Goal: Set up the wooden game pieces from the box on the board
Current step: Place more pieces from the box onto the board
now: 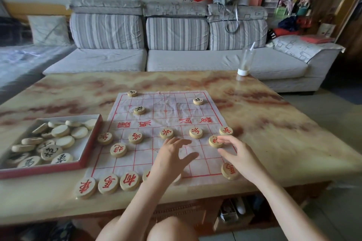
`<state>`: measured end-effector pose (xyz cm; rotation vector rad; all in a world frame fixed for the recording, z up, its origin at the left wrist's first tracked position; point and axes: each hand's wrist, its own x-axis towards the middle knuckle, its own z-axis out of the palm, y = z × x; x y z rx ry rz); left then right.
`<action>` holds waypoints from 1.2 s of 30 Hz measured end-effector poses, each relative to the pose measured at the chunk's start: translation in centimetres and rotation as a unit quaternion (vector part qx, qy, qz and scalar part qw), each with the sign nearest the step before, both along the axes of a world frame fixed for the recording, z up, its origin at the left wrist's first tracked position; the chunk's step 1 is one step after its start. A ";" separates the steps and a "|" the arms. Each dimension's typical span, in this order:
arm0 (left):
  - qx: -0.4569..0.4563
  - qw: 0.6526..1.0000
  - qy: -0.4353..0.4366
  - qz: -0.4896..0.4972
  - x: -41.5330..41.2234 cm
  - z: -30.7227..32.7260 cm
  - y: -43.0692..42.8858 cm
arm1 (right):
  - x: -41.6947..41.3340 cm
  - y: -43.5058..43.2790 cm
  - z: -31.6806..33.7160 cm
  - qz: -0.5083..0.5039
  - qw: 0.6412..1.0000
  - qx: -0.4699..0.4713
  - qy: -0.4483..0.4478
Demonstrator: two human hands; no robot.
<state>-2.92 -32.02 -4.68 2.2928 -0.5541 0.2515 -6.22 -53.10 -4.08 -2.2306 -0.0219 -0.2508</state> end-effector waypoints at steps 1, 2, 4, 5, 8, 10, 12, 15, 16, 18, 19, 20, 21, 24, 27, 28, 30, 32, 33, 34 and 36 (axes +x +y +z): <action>-0.007 1.000 0.001 0.014 0.2 0.3 1.2 | 0.2 0.6 0.0 0.005 1.000 0.002 0.000; -0.011 1.000 0.001 0.029 0.3 0.6 2.5 | 0.4 1.4 0.1 0.011 1.000 0.004 -0.001; -0.015 0.998 -0.002 0.057 0.6 1.0 5.2 | 1.0 3.1 0.3 0.024 1.000 0.006 -0.002; -0.020 0.997 0.002 0.070 0.7 1.2 6.7 | 1.3 4.1 0.3 0.033 0.999 0.004 -0.003; -0.054 0.991 0.026 0.119 0.7 1.4 11.3 | 2.2 7.2 0.5 0.073 0.997 -0.009 0.007; -0.059 0.986 0.032 0.152 0.6 1.3 14.3 | 2.8 9.6 0.7 0.106 0.994 -0.016 0.017; -0.058 0.981 0.027 0.182 0.4 1.3 17.1 | 3.5 12.0 0.9 0.134 0.991 -0.024 0.017; -0.025 0.972 0.014 0.231 0.0 1.1 21.0 | 4.5 15.8 1.2 0.169 0.985 -0.034 0.013; -0.016 0.969 0.010 0.246 0.0 1.0 22.3 | 4.9 17.0 1.3 0.183 0.982 -0.035 0.013; -0.009 0.963 0.008 0.270 0.1 0.7 24.5 | 5.5 19.4 1.5 0.207 0.978 -0.034 0.015; -0.010 0.960 0.011 0.279 0.1 0.5 25.5 | 5.9 20.5 1.6 0.216 0.976 -0.033 0.015; -0.010 0.958 0.013 0.287 0.2 0.3 26.3 | 6.3 21.6 1.7 0.223 0.974 -0.032 0.013; -0.010 0.956 0.013 0.294 0.3 0.1 26.9 | 6.6 22.5 1.7 0.229 0.973 -0.033 0.012; -0.009 0.950 0.009 0.312 0.5 -0.2 28.4 | 7.3 25.2 1.9 0.247 0.968 -0.041 0.015; 0.014 0.948 0.008 0.319 0.8 -0.4 29.5 | 8.1 27.6 1.9 0.267 0.962 -0.046 0.023; 0.025 0.948 0.006 0.316 1.1 -0.5 29.7 | 8.4 28.3 1.9 0.276 0.959 -0.052 0.023; 0.033 0.950 0.014 0.310 1.7 -0.6 30.3 | 9.0 29.9 1.9 0.292 0.953 -0.075 0.025; 0.042 0.951 0.040 0.304 2.6 -0.6 30.9 | 9.6 31.7 2.0 0.305 0.947 -0.097 0.030; 0.053 0.951 0.052 0.300 3.1 -0.6 31.1 | 9.9 32.6 2.0 0.309 0.944 -0.114 0.033; 0.062 0.952 0.060 0.295 3.6 -0.7 31.4 | 10.1 33.6 2.0 0.310 0.941 -0.135 0.032; 0.064 0.951 0.077 0.291 4.2 -0.7 31.7 | 10.4 35.3 1.8 0.311 0.935 -0.170 0.027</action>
